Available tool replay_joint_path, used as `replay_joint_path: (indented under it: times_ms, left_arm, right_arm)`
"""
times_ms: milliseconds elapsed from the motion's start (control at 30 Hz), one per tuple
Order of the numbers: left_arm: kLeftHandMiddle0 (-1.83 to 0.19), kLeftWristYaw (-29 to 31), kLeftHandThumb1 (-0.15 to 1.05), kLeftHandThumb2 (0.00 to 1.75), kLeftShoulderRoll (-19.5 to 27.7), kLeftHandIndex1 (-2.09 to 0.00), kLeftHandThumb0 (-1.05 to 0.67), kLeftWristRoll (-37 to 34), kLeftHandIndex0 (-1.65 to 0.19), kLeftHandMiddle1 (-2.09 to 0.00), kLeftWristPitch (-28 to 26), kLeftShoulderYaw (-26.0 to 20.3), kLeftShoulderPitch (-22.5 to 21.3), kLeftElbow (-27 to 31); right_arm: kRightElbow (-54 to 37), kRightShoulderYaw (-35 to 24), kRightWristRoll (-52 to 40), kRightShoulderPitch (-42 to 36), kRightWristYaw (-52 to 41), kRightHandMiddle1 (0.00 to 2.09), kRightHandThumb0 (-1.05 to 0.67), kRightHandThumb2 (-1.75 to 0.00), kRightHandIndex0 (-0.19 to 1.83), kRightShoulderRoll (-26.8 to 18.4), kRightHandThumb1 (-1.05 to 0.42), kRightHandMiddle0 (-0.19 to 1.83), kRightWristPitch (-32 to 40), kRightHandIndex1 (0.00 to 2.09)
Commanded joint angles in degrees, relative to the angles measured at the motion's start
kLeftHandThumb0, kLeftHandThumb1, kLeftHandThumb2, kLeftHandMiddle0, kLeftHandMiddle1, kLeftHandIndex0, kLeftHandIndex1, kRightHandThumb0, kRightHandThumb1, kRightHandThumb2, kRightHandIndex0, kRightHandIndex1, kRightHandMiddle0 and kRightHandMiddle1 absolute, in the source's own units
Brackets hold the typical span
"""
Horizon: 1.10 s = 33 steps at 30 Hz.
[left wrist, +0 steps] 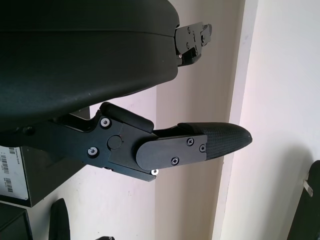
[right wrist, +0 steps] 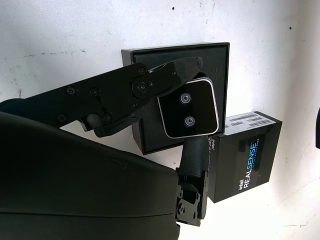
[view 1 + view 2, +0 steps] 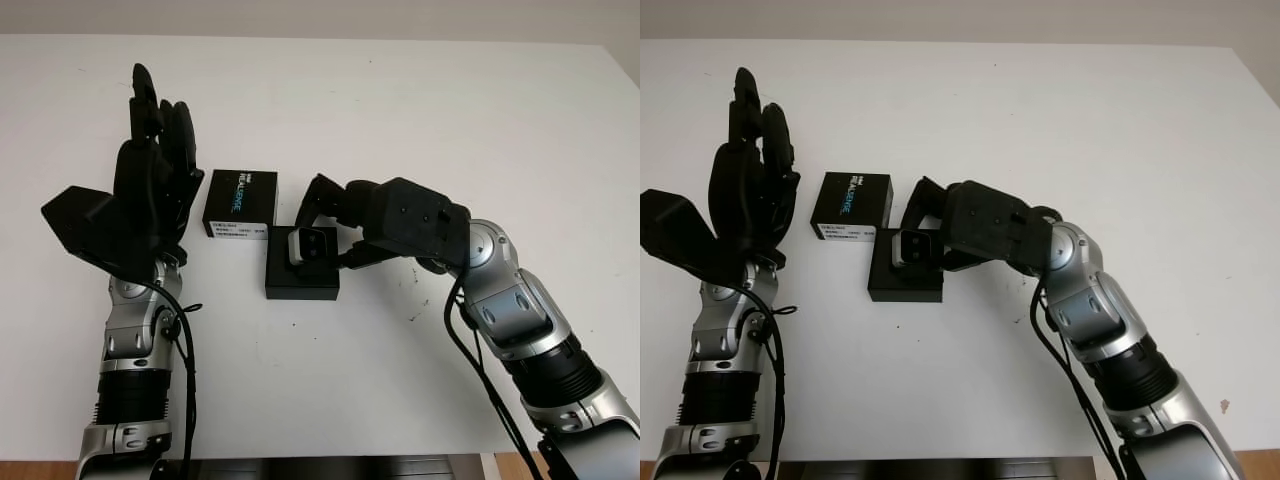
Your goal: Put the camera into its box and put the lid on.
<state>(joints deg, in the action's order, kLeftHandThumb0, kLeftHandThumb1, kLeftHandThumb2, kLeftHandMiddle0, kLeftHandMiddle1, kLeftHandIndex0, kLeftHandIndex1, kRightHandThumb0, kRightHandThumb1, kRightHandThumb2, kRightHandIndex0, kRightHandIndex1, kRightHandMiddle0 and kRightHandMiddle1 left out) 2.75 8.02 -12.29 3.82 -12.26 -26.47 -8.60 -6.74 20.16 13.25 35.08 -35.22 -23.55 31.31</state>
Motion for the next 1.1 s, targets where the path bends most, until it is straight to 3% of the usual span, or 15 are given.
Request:
replay_joint_path:
  times_ms: [0,100,200,300,833,967,1067]
  left_arm:
    - [0.19,-0.06,1.05,0.53,-0.17,0.00,-0.71,0.13,0.19,0.00,0.12,0.06,0.08,1.33]
    - [0.19,0.02,1.05,0.54,-0.03,0.00,-0.71,0.23,0.19,0.00,0.23,0.10,0.10,1.33]
    - [0.19,-0.20,1.05,0.54,-0.11,0.00,-0.71,0.36,0.19,0.00,0.15,0.11,0.13,1.49]
    - [0.19,0.22,1.05,0.54,-0.19,0.00,-0.71,-0.13,0.19,0.00,0.31,-0.01,0.06,1.33]
    - [0.19,0.31,1.05,0.54,-0.14,0.00,-0.71,0.08,0.19,0.00,0.09,0.08,0.34,1.59]
    - [0.19,0.23,1.05,0.54,-0.26,0.00,-0.72,0.21,0.19,0.00,0.26,0.13,0.40,1.46]
    - [0.19,0.21,1.05,0.54,-0.30,0.00,-0.72,0.32,0.19,0.00,0.33,0.19,0.54,1.49]
  right_arm:
    - [0.12,0.78,0.40,-1.41,-0.52,1.97,-0.40,-0.16,0.16,-0.37,-1.05,0.01,1.32,0.00]
    - [-0.58,1.14,0.18,-0.89,-2.03,1.83,-0.44,-0.14,0.05,-0.69,-1.05,-0.11,3.72,0.00]
    - [-0.44,1.80,0.12,-0.20,-4.33,1.22,-0.50,-0.12,-0.11,-1.70,-1.05,-0.18,3.77,0.01]
    - [-0.22,2.36,0.61,0.06,-5.34,0.93,-0.54,-0.11,-0.16,-2.38,-1.05,-0.19,2.52,0.01]
    - [0.57,2.22,1.50,-0.70,-5.71,0.91,-0.60,-0.07,-0.17,-2.88,-1.05,-0.19,-1.16,0.03]
    - [1.59,0.10,0.50,-1.36,-4.45,0.93,-0.60,-0.05,-0.17,-3.20,-1.02,-0.19,-7.48,0.03]
    - [4.14,-2.80,-2.37,-1.31,-4.30,0.83,-0.58,-0.04,-0.19,-3.70,-0.96,-0.19,-18.00,0.01]
